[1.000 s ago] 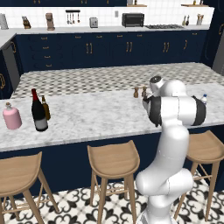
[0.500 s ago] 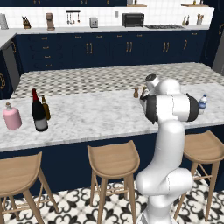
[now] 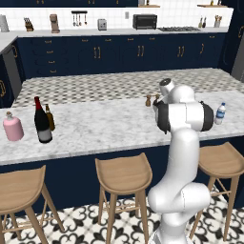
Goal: Move the plastic bottles in the middle to the plastics group, and the glass bottles in the middle to the glass group.
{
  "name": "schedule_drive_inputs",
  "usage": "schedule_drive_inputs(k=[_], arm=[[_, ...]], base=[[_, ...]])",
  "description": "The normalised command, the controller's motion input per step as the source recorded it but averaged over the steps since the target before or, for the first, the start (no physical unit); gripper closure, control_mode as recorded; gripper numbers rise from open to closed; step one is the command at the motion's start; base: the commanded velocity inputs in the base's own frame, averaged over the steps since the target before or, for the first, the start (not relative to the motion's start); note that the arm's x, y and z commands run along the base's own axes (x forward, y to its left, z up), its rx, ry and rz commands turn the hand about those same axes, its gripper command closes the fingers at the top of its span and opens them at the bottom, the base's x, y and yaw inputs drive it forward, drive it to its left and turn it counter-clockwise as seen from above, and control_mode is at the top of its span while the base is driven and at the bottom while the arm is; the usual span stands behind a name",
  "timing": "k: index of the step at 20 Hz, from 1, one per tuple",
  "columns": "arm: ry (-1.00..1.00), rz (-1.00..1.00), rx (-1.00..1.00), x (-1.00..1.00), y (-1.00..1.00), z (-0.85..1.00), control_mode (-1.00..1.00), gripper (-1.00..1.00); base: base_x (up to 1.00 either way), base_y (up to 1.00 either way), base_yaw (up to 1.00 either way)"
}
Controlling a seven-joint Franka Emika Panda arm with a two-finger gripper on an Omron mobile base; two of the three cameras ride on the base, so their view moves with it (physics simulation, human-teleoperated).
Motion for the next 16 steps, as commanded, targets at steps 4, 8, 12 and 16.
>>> schedule_drive_inputs(k=[4, 8, 12, 16], arm=[[0.00, -0.01, 0.02, -0.18, -0.08, -0.29, -1.00, 1.00], [0.00, 0.00, 0.01, -0.02, 0.01, -0.34, -1.00, 1.00], [0.00, 0.00, 0.00, 0.00, 0.01, -0.36, -1.00, 1.00], [-0.03, 0.00, 0.02, 0.03, 0.00, -0.16, -1.00, 1.00]], base=[[0.00, 0.00, 0.00], [0.00, 0.00, 0.00], [0.00, 0.00, 0.00], [0.00, 0.00, 0.00]])
